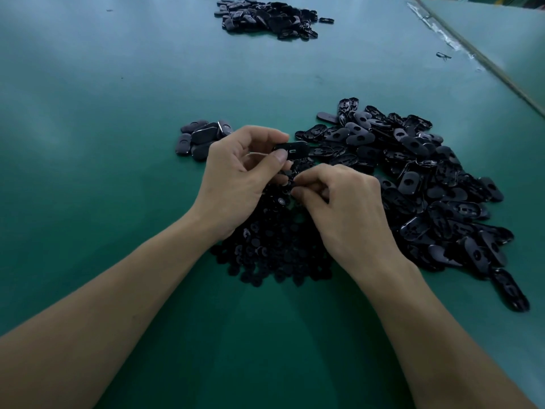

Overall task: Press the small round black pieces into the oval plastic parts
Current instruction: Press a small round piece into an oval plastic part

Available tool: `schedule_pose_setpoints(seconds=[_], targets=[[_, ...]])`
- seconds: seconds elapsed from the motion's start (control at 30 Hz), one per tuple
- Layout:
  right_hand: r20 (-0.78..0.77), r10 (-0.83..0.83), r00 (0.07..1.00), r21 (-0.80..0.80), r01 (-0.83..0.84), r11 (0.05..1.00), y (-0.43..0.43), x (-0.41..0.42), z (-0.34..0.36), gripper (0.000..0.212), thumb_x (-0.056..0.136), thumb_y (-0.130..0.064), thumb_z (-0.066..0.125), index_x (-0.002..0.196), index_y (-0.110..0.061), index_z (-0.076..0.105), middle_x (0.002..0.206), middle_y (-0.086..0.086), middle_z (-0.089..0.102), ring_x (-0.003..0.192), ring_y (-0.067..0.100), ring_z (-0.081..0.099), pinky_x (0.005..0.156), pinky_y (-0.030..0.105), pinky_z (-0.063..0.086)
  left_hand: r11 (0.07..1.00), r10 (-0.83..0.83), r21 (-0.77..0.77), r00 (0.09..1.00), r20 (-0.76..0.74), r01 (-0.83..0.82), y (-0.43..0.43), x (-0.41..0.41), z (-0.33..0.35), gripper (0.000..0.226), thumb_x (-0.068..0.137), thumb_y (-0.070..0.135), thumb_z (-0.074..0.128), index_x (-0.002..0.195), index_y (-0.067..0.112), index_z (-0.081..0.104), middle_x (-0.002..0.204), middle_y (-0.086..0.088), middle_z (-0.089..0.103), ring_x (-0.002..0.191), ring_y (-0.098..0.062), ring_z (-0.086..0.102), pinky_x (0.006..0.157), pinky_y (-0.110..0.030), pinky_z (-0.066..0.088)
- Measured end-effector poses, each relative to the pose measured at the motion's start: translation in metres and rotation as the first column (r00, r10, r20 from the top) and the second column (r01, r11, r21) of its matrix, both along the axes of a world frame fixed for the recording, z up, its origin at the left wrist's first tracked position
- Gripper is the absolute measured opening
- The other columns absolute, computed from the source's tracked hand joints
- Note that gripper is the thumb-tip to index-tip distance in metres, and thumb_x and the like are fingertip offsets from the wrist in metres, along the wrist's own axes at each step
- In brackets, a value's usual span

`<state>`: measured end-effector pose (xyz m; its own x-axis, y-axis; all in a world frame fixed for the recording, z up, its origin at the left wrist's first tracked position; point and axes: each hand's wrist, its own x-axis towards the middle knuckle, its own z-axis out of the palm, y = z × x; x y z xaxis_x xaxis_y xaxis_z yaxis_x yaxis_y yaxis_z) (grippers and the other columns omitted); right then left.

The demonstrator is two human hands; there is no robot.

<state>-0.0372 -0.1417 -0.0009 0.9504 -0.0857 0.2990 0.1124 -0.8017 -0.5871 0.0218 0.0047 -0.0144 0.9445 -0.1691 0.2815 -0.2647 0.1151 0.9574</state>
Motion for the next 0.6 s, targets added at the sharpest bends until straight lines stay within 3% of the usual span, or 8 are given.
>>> schedule_pose_setpoints(seconds=[0.13,0.3,0.5,0.6], targets=[[0.045,0.0,0.999,0.061,-0.002,0.998,-0.0032,0.0012,0.0031,0.011,0.096,-0.024,0.067,0.101,-0.019,0.075,0.092,-0.003,0.068,0.087,0.012,0.061,0.078,0.025,0.047,1.0,-0.015,0.002,1.0,-0.008,0.015,0.0002,-0.0009,0.0004,0.023,0.093,-0.005,0.064,0.097,0.017,0.069,0.079,0.006,0.073,0.077,-0.012,0.071,0.069,-0.024,0.058],[0.043,0.004,0.999,0.111,-0.008,0.994,-0.0048,0.0014,0.0025,0.016,0.099,-0.029,0.062,0.09,-0.017,0.069,0.074,-0.006,0.066,0.07,0.01,0.061,0.065,0.032,0.047,1.0,-0.02,0.001,1.0,-0.011,0.02,0.0,-0.0011,-0.0001,0.022,0.092,-0.004,0.066,0.096,0.017,0.07,0.081,0.005,0.074,0.077,-0.015,0.072,0.069,-0.024,0.059],[0.15,-0.006,0.989,0.137,-0.015,0.991,-0.0032,0.001,0.0047,0.014,0.095,-0.01,0.066,0.107,-0.012,0.074,0.086,-0.012,0.07,0.084,0.003,0.065,0.076,0.01,0.05,1.0,-0.023,0.009,0.999,-0.022,0.023,0.0009,-0.0009,-0.0004,0.02,0.092,-0.004,0.067,0.098,0.016,0.071,0.08,0.004,0.075,0.077,-0.016,0.073,0.071,-0.025,0.059],[0.181,-0.022,0.983,0.199,-0.015,0.98,-0.0032,0.001,0.0051,0.011,0.095,-0.011,0.066,0.104,-0.014,0.073,0.083,-0.015,0.07,0.08,0.001,0.068,0.075,0.011,0.051,1.0,-0.019,0.013,1.0,-0.022,0.019,0.0008,-0.001,-0.001,0.022,0.091,-0.004,0.067,0.096,0.017,0.071,0.079,0.003,0.075,0.076,-0.015,0.073,0.07,-0.024,0.059]])
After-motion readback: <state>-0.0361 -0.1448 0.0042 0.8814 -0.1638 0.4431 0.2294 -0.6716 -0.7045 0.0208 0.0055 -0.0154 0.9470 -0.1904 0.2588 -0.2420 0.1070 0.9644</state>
